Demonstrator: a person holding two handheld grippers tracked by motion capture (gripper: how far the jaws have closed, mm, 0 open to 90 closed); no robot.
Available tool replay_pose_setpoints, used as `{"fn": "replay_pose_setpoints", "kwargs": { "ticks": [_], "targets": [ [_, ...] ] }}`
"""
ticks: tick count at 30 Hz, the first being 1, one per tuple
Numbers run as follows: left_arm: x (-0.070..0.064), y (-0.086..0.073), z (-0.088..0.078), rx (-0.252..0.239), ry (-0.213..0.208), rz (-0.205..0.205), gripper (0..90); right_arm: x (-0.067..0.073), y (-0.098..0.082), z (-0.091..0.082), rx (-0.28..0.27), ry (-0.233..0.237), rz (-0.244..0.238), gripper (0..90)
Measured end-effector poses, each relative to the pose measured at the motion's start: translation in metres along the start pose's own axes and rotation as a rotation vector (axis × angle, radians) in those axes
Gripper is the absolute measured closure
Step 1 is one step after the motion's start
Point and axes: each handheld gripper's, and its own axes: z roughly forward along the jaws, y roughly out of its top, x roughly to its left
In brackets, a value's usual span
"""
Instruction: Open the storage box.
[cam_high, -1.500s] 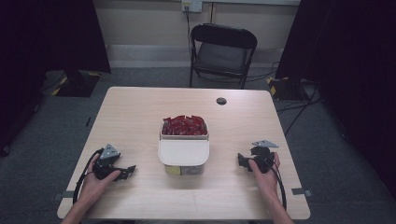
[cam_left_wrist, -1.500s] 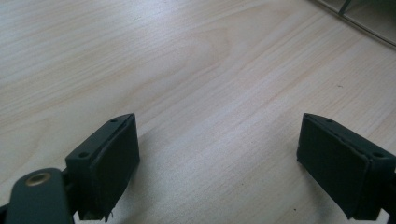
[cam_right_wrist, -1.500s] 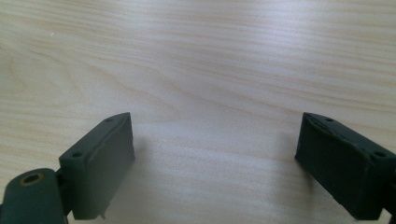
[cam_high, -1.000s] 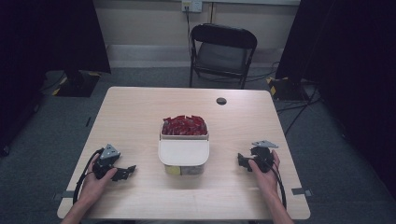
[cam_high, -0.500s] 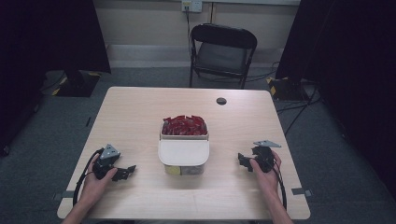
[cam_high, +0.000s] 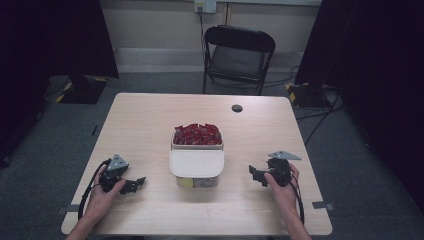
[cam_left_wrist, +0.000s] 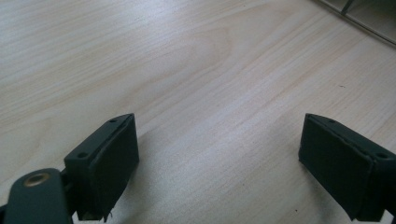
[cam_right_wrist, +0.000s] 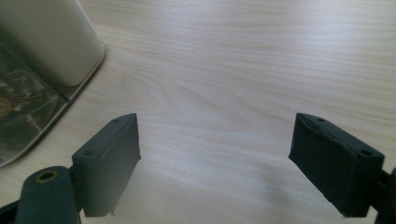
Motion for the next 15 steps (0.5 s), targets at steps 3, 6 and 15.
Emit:
{"fn": "replay_pose_setpoints", "kwargs": {
  "ticks": [3,6,15],
  "targets": [
    [0.0,0.0,0.0,0.0,0.0,0.0,11.6,0.008,0.002,-0.004,-0.009,0.022,-0.021,15.5],
    [0.0,0.0,0.0,-0.002,0.0,-0.002,11.6,0.015,0.006,-0.007,-0.024,0.052,-0.041,15.8],
    [0.0,0.0,0.0,-0.001,0.0,-0.001,11.6,0.032,0.014,-0.02,-0.06,0.117,-0.096,15.4]
  ]
}}
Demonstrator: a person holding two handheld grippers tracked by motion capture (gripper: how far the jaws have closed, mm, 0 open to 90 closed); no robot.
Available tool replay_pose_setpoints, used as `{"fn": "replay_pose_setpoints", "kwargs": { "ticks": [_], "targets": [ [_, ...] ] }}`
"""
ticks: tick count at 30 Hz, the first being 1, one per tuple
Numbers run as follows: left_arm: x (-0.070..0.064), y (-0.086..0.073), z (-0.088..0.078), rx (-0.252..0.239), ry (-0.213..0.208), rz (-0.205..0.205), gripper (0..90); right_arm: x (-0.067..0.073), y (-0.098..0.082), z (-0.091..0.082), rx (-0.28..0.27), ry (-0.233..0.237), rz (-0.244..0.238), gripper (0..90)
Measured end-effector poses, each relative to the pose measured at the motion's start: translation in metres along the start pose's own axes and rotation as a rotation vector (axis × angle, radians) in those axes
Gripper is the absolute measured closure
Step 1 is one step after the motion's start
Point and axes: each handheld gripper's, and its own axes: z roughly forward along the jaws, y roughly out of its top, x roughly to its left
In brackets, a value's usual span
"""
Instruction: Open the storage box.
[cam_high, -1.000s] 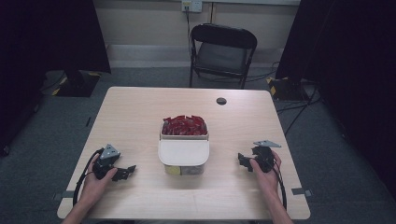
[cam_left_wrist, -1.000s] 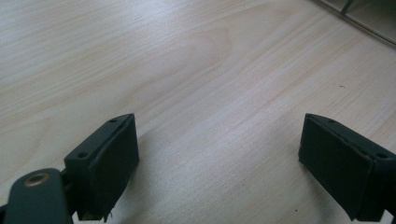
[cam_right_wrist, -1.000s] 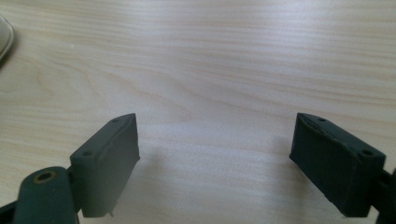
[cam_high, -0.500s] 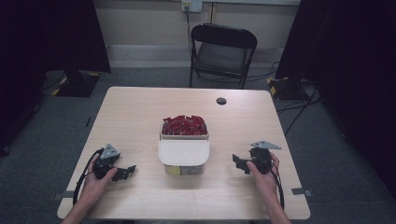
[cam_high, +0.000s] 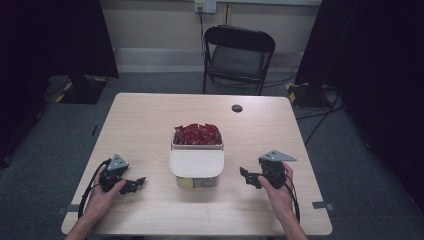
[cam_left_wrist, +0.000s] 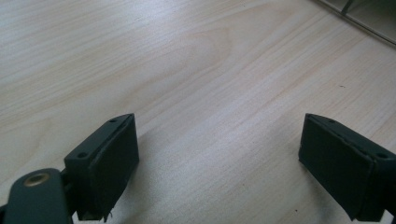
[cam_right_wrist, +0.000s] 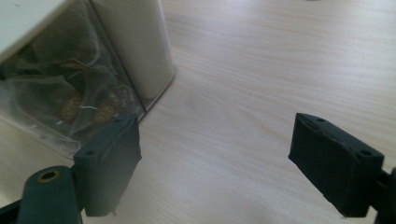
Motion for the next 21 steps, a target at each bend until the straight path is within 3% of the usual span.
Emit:
{"fn": "replay_pose_setpoints", "kwargs": {
  "ticks": [12,21],
  "targets": [
    [0.0,0.0,0.0,-0.002,0.006,-0.002,10.9,0.028,0.004,0.0,0.007,0.098,-0.052,14.7],
    [0.0,0.0,0.0,-0.002,0.006,-0.003,10.9,0.044,0.005,0.006,0.019,0.137,-0.087,14.6]
  ]
}}
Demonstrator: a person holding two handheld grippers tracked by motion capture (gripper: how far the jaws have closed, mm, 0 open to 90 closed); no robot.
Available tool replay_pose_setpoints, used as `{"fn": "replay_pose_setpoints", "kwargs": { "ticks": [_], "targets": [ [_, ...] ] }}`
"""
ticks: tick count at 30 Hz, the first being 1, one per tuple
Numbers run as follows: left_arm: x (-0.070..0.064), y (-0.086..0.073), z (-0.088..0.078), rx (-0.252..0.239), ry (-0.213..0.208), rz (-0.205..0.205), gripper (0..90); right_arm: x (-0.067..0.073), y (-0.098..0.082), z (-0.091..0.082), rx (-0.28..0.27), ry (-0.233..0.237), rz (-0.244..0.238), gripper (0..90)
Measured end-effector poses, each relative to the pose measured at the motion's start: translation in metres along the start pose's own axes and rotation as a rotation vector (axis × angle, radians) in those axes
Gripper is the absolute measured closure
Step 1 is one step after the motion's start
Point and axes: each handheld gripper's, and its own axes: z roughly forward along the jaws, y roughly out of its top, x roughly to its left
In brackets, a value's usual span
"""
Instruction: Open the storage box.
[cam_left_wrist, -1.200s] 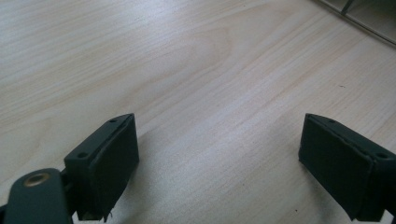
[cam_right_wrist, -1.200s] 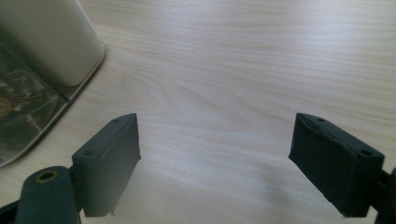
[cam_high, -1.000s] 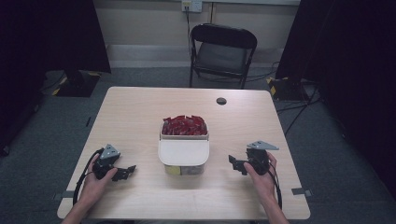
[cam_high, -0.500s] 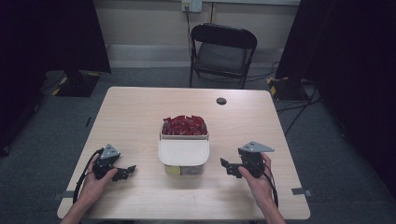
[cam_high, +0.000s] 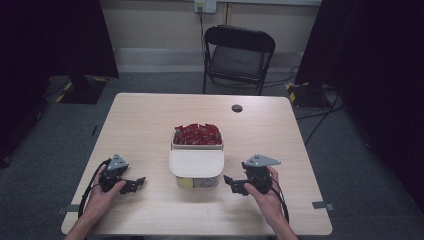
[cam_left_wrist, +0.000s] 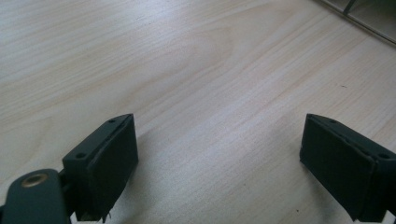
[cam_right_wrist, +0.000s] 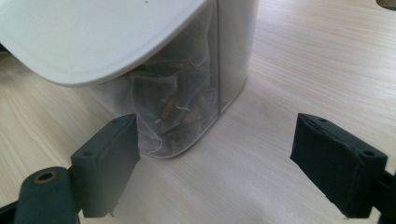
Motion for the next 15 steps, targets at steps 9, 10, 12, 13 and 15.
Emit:
{"fn": "replay_pose_setpoints", "kwargs": {
  "ticks": [9,10,12,13,15],
  "targets": [
    [0.0,0.0,0.0,0.001,0.002,0.006,10.9,0.009,0.004,0.01,0.003,0.028,-0.018,14.6],
    [0.0,0.0,0.0,0.001,0.002,0.006,10.9,0.009,0.004,0.01,0.003,0.028,-0.018,14.6],
    [0.0,0.0,0.0,0.001,0.002,0.005,10.9,0.011,0.005,0.011,0.004,0.034,-0.02,14.6],
    [0.0,0.0,0.0,0.001,0.002,0.005,10.9,0.011,0.005,0.012,0.003,0.036,-0.022,14.6],
    [0.0,0.0,0.0,0.001,0.002,0.005,10.9,0.011,0.006,0.013,0.001,0.036,-0.021,14.7]
  ]
}}
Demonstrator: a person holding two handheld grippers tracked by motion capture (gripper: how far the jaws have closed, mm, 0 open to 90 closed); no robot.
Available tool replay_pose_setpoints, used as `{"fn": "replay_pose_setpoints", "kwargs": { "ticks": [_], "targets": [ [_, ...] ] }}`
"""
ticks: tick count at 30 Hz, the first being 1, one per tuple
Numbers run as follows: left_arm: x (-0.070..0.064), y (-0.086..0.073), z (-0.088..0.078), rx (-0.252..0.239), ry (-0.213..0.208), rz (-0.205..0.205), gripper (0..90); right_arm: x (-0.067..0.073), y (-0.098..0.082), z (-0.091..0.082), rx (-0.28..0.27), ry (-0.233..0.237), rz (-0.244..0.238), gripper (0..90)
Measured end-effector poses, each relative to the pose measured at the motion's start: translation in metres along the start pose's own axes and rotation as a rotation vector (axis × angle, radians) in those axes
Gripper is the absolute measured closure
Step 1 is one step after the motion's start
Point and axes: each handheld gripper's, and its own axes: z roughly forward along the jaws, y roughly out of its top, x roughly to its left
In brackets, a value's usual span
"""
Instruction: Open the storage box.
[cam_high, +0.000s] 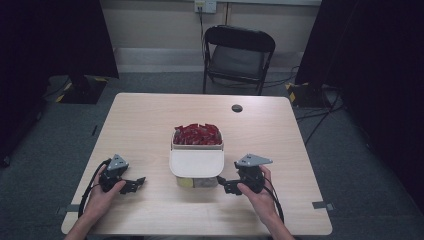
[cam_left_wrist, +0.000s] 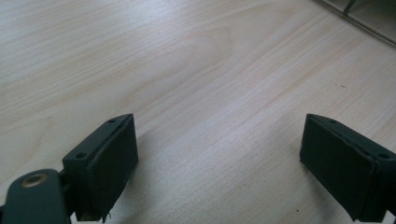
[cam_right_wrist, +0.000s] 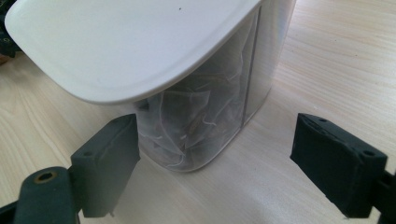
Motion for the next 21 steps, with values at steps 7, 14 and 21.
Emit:
{"fn": "replay_pose_setpoints", "kwargs": {
  "ticks": [7,14,21],
  "targets": [
    [0.0,0.0,0.0,0.0,0.0,0.0,10.9,-0.0013,0.0005,0.0022,0.013,0.003,-0.004,13.9],
    [0.0,0.0,0.0,0.0,0.0,0.0,10.9,-0.0021,0.0053,-0.0044,-0.022,0.004,0.002,14.0],
    [0.0,0.0,0.0,0.0,0.0,0.0,10.9,-0.0031,0.0077,-0.007,-0.024,-0.001,-0.002,14.0]
  ]
}}
